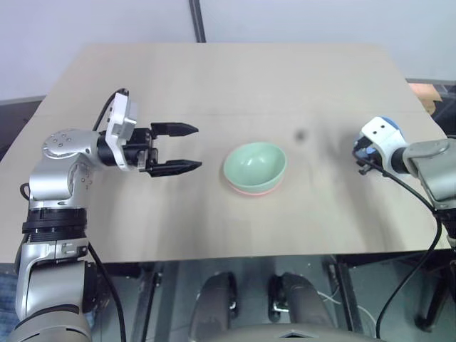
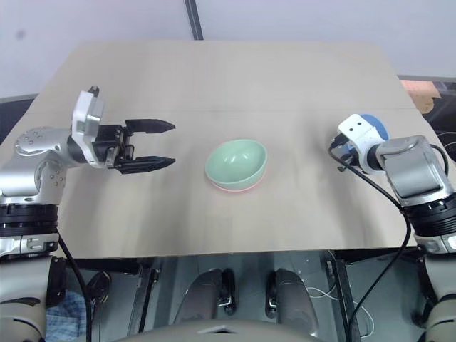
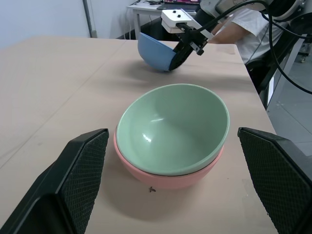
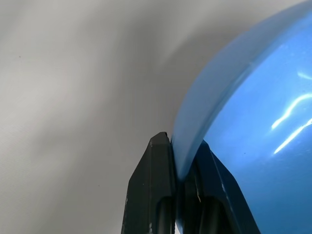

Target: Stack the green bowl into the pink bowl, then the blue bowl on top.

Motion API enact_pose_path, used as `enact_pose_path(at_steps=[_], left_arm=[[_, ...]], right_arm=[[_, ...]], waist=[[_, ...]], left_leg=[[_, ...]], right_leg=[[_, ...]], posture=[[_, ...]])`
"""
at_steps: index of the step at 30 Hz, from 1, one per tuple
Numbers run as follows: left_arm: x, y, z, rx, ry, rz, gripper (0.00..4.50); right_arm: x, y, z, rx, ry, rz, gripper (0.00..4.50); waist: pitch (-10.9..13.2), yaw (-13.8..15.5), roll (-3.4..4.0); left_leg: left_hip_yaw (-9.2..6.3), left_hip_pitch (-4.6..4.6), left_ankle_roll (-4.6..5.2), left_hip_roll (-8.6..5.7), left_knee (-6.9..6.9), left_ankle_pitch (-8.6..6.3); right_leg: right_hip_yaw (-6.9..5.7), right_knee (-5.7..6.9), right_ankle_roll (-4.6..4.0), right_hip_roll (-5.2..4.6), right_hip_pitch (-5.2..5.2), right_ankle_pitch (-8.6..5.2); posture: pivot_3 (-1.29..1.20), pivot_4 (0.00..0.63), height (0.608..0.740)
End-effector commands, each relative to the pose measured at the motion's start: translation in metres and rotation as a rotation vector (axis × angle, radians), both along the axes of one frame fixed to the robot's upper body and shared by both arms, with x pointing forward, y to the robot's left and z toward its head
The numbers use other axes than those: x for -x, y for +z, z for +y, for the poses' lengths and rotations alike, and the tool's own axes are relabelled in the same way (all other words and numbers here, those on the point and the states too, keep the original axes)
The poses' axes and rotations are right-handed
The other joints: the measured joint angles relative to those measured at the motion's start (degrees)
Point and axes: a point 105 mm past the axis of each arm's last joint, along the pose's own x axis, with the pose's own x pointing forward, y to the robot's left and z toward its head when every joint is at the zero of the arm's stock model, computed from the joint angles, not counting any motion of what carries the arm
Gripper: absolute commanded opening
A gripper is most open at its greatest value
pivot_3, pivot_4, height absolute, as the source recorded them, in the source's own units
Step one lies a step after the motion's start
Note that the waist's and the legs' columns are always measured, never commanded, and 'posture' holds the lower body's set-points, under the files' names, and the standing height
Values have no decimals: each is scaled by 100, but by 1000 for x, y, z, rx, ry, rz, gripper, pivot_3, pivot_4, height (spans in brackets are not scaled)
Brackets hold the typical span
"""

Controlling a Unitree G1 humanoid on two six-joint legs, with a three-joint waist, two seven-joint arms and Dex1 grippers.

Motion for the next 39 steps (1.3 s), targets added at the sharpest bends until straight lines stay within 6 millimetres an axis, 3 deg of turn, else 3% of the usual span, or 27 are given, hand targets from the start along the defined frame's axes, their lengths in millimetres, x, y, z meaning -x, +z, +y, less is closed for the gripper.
enact_pose_path(at_steps=[1,4,7,12,16,23,24,25,29,33,39], left_arm=[[2,9,0,-7,-6,-45,4500],[2,7,2,-13,1,-43,4500],[2,5,2,-19,2,-38,4500],[0,3,2,-24,5,-36,4500],[-2,1,0,-31,-4,-33,4500],[-5,-1,0,-39,-10,-30,4500],[-5,-2,0,-40,-10,-28,4500],[-5,-2,1,-40,-10,-28,4500],[-6,-4,4,-47,9,-14,4500],[-8,-9,10,-60,53,8,4500],[-5,-9,20,-67,89,6,4500]], right_arm=[[-7,28,25,-20,119,-99,95],[-5,65,66,-79,300,-216,95],[12,98,112,-118,519,-293,95],[36,117,154,-96,741,-333,95],[65,103,185,-39,949,-286,95],[78,94,196,6,1046,-270,95],[80,94,197,9,1055,-274,902],[82,95,197,8,1064,-274,1216],[78,100,196,-15,1027,-284,3202],[74,96,180,-32,975,-263,3202],[72,90,144,-214,845,-215,3202]], waist=[[1,-15,1],[6,-39,11],[9,-43,15],[7,31,11],[7,27,10],[7,13,10],[7,12,10],[7,12,10],[7,12,10],[7,15,10],[4,24,5]], left_leg=[[1,1,0,0,0,0],[4,0,-1,4,-1,1],[7,-3,-3,8,-3,2],[5,-6,-2,4,-5,0],[4,-9,3,-3,-1,-2],[3,-8,2,0,1,-2],[3,-8,2,0,1,-2],[3,-8,2,0,1,-2],[3,-8,2,0,1,-2],[3,-8,2,0,2,-2],[-1,-8,3,-2,0,-2]], right_leg=[[1,1,0,0,0,0],[6,3,0,6,-6,0],[10,6,-1,12,-13,0],[4,-3,-2,5,-10,1],[2,-2,-1,-3,-9,1],[1,3,-1,1,-10,1],[1,3,-1,2,-10,0],[1,3,-1,1,-10,1],[0,3,-1,2,-10,1],[1,3,-2,1,-10,1],[-3,-2,-2,-2,-5,1]], posture=[[0,150,740],[0,150,740],[0,150,740],[0,150,740],[0,150,740],[0,150,740],[0,150,740],[0,150,740],[0,150,740],[0,150,740],[0,150,740]])
